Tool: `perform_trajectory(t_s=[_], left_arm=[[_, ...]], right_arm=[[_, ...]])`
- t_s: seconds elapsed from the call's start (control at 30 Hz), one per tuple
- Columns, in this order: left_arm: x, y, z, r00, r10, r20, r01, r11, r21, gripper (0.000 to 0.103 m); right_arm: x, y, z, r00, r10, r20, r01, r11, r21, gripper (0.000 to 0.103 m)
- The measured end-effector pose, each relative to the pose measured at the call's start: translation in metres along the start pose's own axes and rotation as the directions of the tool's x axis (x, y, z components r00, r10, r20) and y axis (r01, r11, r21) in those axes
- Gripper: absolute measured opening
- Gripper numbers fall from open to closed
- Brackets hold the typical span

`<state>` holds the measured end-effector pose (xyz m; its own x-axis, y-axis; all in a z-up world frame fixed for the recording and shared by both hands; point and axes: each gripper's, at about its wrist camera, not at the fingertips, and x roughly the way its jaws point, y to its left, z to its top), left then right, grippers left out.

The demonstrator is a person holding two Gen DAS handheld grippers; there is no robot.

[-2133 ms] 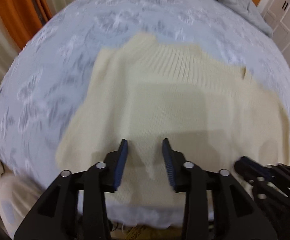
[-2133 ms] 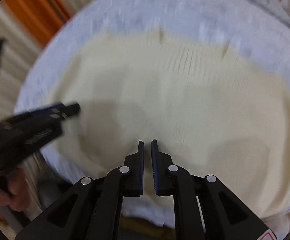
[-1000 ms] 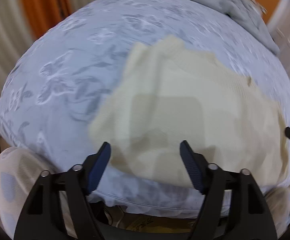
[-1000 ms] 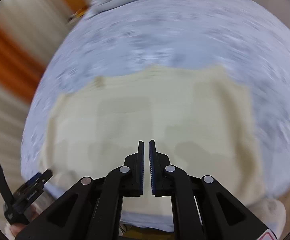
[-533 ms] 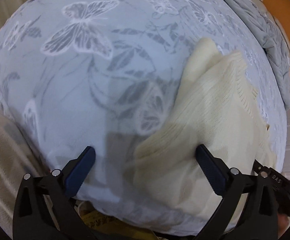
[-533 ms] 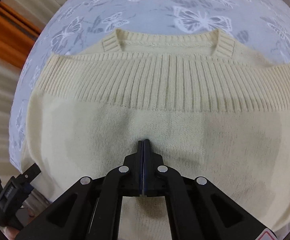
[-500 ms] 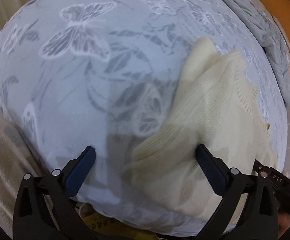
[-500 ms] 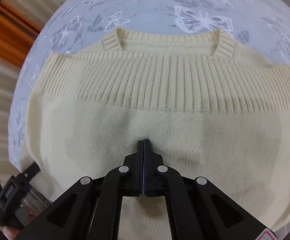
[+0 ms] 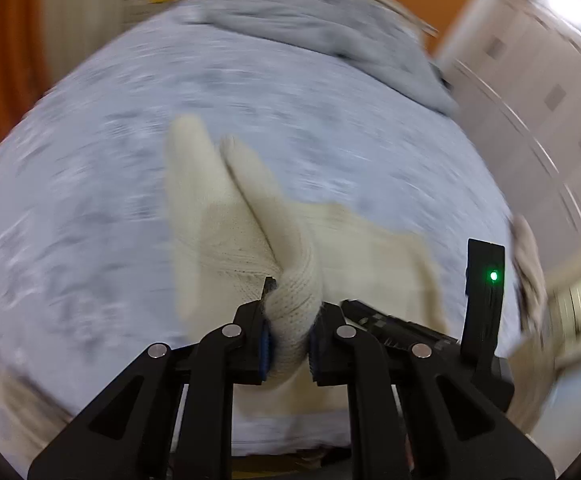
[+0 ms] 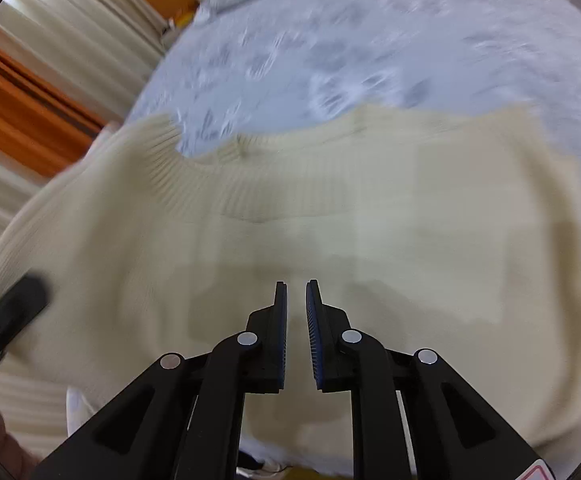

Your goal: Fold small clothes

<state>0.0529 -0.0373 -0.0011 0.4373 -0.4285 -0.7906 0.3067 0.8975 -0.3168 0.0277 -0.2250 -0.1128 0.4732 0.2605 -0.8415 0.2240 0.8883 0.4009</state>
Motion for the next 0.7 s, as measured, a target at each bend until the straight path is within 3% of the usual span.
perform_trajectory(t_s=[0.07,0.17,0.23,0.3,0.33,0.37,0.4,0.5,0.6,0.7], left_arm=[[0.018,-0.039,-0.007,0.999,-0.014,-0.033,0.017,0.996,0.082,0.012],[0.058,-0.094,-0.036,0.99,-0.022,-0.142,0.049,0.98,0.191,0.013],[0.096,-0.119,-0.067,0.978,0.042,-0.206,0.02,0.957,0.29,0.016],[0.107,-0.126,-0.09,0.974,0.15,-0.169,-0.078,0.926,0.369,0.023],[0.099,-0.125,-0.097,0.98,0.149,-0.128,-0.09,0.921,0.378,0.03],[0.089,-0.122,-0.102,0.986,0.124,-0.11,-0.074,0.923,0.377,0.054],[0.073,-0.115,-0.107,0.994,0.069,-0.082,-0.034,0.926,0.375,0.077],[0.032,-0.09,-0.117,1.0,0.026,0.012,-0.028,0.921,0.389,0.089],[0.021,-0.07,-0.126,0.992,0.112,0.053,-0.124,0.908,0.401,0.09],[0.027,-0.04,-0.128,0.981,0.192,0.013,-0.185,0.922,0.339,0.09]], right_arm=[[-0.026,-0.031,-0.012,0.997,-0.068,0.025,0.067,0.998,0.013,0.015],[-0.058,-0.087,-0.033,0.989,-0.141,0.033,0.138,0.986,0.09,0.018],[-0.07,-0.112,-0.044,0.991,-0.131,0.032,0.125,0.982,0.145,0.021],[-0.078,-0.125,-0.052,0.991,-0.13,0.032,0.123,0.977,0.174,0.032],[-0.082,-0.125,-0.056,0.991,-0.129,0.037,0.12,0.977,0.173,0.037],[-0.083,-0.124,-0.057,0.992,-0.118,0.042,0.109,0.98,0.166,0.046],[-0.083,-0.12,-0.057,0.994,-0.099,0.048,0.09,0.983,0.157,0.053],[-0.079,-0.104,-0.052,0.998,0.027,0.051,-0.035,0.988,0.149,0.066],[-0.057,-0.072,-0.033,0.986,0.167,0.009,-0.166,0.975,0.15,0.07],[-0.026,-0.038,-0.014,0.97,0.233,-0.072,-0.222,0.965,0.139,0.073]])
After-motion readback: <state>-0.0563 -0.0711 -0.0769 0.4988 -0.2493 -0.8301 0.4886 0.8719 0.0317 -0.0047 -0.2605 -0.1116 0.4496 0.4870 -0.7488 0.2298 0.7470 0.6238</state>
